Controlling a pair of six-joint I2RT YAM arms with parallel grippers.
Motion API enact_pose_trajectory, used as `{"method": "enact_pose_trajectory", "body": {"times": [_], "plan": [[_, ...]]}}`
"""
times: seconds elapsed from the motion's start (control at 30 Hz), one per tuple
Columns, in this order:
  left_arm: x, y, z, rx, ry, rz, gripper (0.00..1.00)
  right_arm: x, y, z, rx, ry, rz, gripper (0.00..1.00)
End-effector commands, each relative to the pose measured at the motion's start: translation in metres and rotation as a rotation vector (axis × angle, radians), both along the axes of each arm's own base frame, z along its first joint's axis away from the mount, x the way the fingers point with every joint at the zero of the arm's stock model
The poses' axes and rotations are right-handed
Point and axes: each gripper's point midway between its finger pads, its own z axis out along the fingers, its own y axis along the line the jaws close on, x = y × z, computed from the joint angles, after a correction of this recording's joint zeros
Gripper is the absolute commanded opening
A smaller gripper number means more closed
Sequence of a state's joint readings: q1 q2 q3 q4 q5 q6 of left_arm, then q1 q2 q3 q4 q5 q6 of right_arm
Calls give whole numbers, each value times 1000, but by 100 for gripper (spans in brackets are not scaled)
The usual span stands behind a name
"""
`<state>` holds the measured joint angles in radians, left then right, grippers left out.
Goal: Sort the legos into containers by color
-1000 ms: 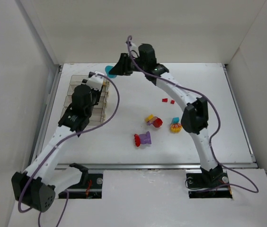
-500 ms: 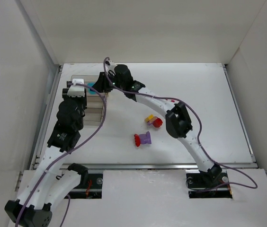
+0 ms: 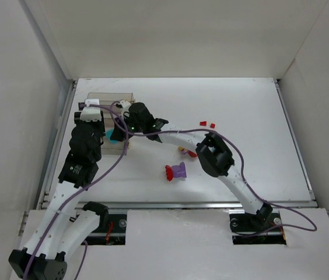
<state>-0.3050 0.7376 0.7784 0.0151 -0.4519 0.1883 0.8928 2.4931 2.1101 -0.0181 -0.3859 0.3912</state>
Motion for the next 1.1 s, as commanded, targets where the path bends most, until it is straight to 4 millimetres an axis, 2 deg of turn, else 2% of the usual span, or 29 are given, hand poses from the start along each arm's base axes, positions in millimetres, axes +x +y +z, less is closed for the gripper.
{"method": "enact_pose_trajectory", "body": {"times": [0.0, 0.07, 0.1, 0.17, 0.2, 0.23, 0.27, 0.3, 0.37, 0.5, 0.67, 0.7, 0.73, 0.77, 0.8, 0.87, 0.93, 0.97, 1.0, 1.03, 1.07], "plan": [[1, -1, 11, -28, -49, -2, 0, 4, 2, 51, 47, -142, -4, 0], [1, -1, 16, -31, -57, -2, 0, 4, 2, 51, 47, -142, -4, 3], [1, -1, 16, -31, -57, -2, 0, 5, 2, 50, 44, -150, -1, 17], [1, -2, 16, -31, -57, -11, 0, 5, -1, 44, 16, -149, -7, 35], [1, -2, 16, -31, -57, -11, 0, 5, -2, 51, 21, -164, -4, 63], [1, -2, 16, -31, -57, -11, 0, 4, -4, 44, 1, -163, 2, 74], [1, -2, 16, -22, -56, -12, 0, 2, -5, 48, -1, -168, 15, 92], [1, -2, 16, -22, -56, -12, 0, 2, -6, 48, -1, -168, 15, 95], [0, -2, 17, -22, -54, -12, 0, -3, -6, 54, 2, -176, 40, 100], [3, -6, 15, -20, -45, -35, 0, -5, -8, 66, 11, -204, 55, 100], [7, -11, 22, -16, -55, -61, 0, -8, -11, 125, 88, -267, 49, 100], [7, -11, 26, -9, -62, -61, 0, -12, -15, 149, 118, -289, 55, 100], [9, -13, 31, 1, -65, -76, 0, -15, -17, 162, 135, -303, 53, 100], [9, -15, 35, -2, -73, -86, 0, -16, -21, 168, 136, -307, 44, 100], [9, -17, 44, 10, -89, -103, 0, -22, -29, 193, 163, -330, 41, 100], [11, -28, 46, 33, -89, -168, 0, -6, -52, 209, 161, -343, -44, 100], [12, -41, 47, 52, -89, -247, 0, 0, -81, 221, 159, -316, -113, 100], [12, -46, 47, 64, -89, -278, 0, 19, -105, 225, 157, -305, -167, 100], [11, -52, 47, 94, -90, -321, 0, 27, -122, 217, 142, -276, -201, 100], [9, -70, 48, 110, -96, -439, 0, 37, -151, 235, 170, -251, -229, 100], [6, -84, 53, 130, -114, -523, 0, 32, -156, 240, 170, -251, -229, 100]]}}
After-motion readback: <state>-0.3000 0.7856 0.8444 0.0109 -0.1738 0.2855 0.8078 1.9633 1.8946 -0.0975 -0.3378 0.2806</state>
